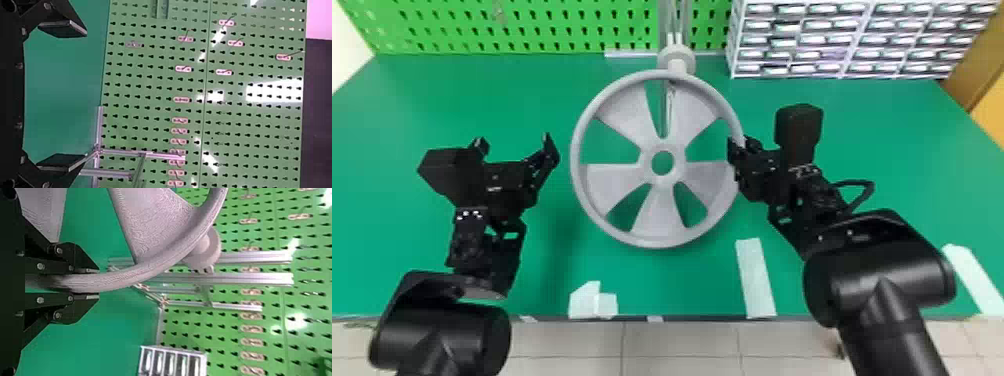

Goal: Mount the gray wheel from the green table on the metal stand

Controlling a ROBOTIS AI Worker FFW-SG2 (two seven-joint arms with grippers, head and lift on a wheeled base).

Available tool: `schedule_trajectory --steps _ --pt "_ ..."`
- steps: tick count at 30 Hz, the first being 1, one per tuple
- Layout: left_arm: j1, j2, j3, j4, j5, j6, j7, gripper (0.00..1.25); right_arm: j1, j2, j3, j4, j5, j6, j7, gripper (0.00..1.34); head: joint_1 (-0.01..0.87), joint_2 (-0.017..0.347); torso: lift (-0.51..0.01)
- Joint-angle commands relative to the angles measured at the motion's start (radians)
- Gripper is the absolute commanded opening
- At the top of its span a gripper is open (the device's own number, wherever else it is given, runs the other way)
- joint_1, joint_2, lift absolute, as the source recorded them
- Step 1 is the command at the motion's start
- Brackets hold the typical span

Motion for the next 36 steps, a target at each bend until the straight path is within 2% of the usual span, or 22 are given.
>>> schedule_trajectory --steps 1,13,22,36 --pt "0.003 0.0 0.0 -0.002 0.0 0.0 0.003 1.09 0.018 0.004 -0.001 0.018 -0.004 -0.092 -0.011 0.18 0.868 0.052 -0.093" --pt "0.004 0.0 0.001 -0.008 -0.005 0.0 0.005 1.09 0.045 -0.002 0.028 0.053 -0.012 -0.267 -0.109 0.18 0.868 0.052 -0.093" --pt "0.01 0.0 0.003 -0.009 -0.003 -0.002 0.005 1.08 0.07 -0.005 0.06 0.102 0.001 -0.436 -0.247 0.18 0.868 0.052 -0.093" --pt "0.032 0.0 -0.028 -0.035 0.024 -0.008 0.019 1.07 0.039 -0.011 0.125 0.165 -0.039 -0.549 -0.381 0.18 0.868 0.052 -0.093"
